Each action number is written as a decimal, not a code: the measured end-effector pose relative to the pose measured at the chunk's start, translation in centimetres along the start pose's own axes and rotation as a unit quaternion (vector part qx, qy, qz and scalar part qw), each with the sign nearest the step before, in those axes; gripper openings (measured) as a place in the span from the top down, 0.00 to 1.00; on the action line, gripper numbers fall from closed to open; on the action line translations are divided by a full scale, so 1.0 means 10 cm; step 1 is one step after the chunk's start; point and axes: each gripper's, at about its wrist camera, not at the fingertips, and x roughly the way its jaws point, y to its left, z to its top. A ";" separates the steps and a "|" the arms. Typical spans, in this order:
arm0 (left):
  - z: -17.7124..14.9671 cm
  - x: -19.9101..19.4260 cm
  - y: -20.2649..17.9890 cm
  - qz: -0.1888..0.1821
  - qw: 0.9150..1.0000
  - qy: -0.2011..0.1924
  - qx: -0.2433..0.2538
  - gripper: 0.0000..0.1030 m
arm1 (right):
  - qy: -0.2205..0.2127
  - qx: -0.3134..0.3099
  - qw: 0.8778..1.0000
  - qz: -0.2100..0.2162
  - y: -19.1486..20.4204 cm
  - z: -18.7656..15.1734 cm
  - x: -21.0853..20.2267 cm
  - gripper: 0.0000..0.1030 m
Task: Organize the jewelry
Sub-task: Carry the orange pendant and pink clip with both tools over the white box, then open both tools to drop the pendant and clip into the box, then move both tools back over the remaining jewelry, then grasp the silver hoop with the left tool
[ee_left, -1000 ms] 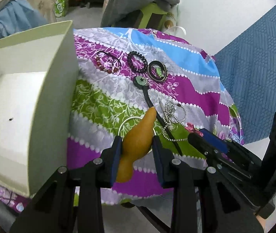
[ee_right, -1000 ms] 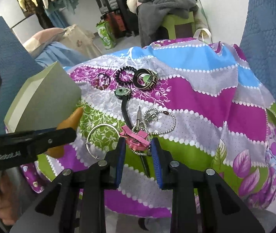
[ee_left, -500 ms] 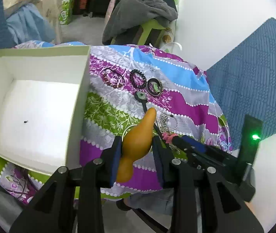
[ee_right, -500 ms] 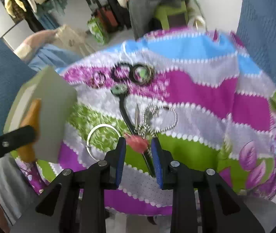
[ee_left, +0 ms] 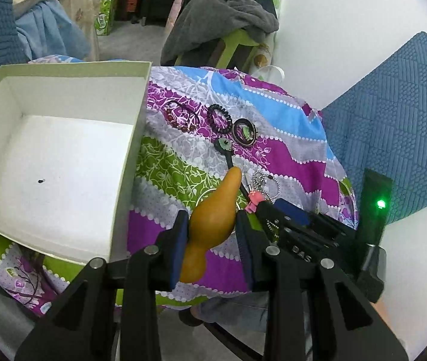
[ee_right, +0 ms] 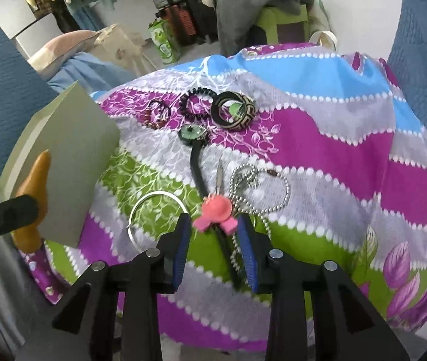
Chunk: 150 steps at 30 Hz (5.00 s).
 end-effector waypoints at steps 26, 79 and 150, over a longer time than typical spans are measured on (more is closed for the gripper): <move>0.28 -0.48 0.14 0.002 1.000 -0.029 0.000 0.68 | -0.060 -0.030 0.997 -0.033 0.51 0.32 -0.68 0.79; 0.50 -1.57 1.23 0.038 0.992 -0.120 -0.029 0.33 | -0.115 -0.139 0.982 0.051 2.20 0.81 -1.17 0.57; -0.12 1.08 -0.28 0.086 0.986 0.034 0.142 0.95 | -0.008 -0.027 1.000 -0.001 -0.27 0.18 0.23 0.57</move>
